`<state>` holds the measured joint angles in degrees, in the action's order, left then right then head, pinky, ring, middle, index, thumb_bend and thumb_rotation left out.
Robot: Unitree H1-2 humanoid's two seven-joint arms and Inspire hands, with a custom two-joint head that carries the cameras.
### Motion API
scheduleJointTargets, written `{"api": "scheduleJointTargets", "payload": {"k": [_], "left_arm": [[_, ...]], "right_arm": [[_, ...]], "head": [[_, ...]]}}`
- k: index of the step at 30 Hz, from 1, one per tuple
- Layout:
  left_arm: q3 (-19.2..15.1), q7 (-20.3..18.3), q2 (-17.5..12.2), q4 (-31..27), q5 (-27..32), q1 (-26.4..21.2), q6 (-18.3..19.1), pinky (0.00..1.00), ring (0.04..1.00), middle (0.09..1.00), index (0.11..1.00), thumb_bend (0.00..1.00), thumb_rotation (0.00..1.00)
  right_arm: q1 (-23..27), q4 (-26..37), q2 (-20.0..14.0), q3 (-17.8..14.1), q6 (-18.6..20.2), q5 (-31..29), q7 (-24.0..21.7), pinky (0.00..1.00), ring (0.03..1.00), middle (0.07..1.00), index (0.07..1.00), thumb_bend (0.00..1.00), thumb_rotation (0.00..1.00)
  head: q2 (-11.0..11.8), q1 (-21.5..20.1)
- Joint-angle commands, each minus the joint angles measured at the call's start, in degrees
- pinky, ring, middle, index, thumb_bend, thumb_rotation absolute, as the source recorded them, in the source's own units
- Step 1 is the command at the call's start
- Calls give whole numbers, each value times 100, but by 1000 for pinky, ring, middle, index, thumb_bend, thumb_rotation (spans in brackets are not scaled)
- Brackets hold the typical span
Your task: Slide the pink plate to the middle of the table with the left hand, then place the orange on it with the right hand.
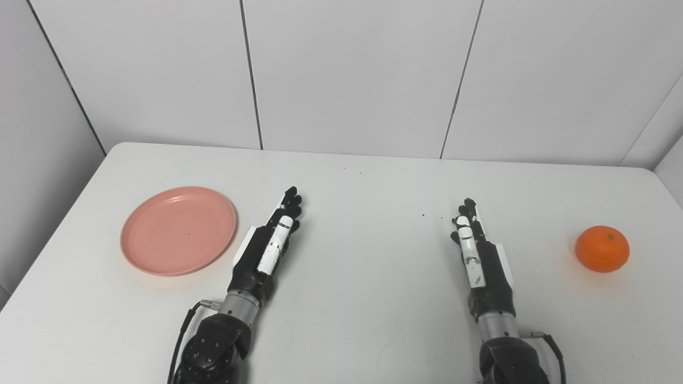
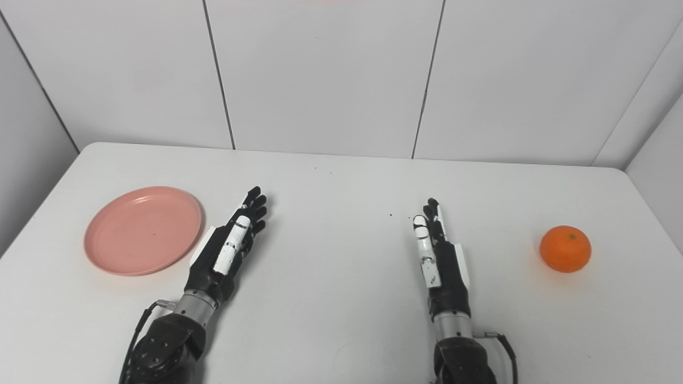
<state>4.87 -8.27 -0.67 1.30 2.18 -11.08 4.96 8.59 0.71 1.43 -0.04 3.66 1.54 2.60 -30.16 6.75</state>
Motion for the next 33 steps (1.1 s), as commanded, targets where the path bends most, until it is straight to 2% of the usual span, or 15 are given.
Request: {"api": "scheduleJointTargets", "payload": {"k": [1,2,5,10,16,23,30,33], "left_arm": [[41,80,125,-30,-46,-101,-260,1000,1000,1000,1000,369,924],[63,121,182,9,-74,-98,-271,1000,1000,1000,1000,369,922],[103,230,331,111,-128,-96,-315,1000,1000,1000,1000,360,923],[132,320,441,211,-209,-101,-373,1000,1000,1000,1000,337,942],[175,397,472,150,-274,-86,-258,1000,1000,1000,1000,348,959],[176,391,438,140,-314,-87,-290,1000,1000,1000,1000,349,979],[119,387,380,53,-286,-120,-320,1000,1000,1000,1000,350,969],[103,407,311,6,-355,-156,-396,1000,1000,1000,1000,354,996]], "right_arm": [[44,196,-72,-74,-69,-145,-97,960,975,993,1000,251,1000],[26,166,-128,-77,-167,-157,-131,964,976,994,1000,245,1000],[-16,93,-249,-101,-378,-202,-199,986,983,994,1000,225,1000],[-30,-140,-348,-146,-762,-361,-313,998,983,986,990,213,1000],[34,-328,-420,-123,-977,-534,-483,1000,992,997,999,220,1000],[70,-382,-393,-135,-1038,-624,-511,1000,997,1000,1000,199,1000],[76,-325,-397,-91,-916,-519,-475,1000,993,1000,1000,202,1000],[74,-313,-375,-103,-883,-557,-473,1000,995,1000,1000,206,1000]], "head": [[-1,4],[93,208],[218,469],[294,624],[304,660],[294,647],[300,656],[305,666]]}}
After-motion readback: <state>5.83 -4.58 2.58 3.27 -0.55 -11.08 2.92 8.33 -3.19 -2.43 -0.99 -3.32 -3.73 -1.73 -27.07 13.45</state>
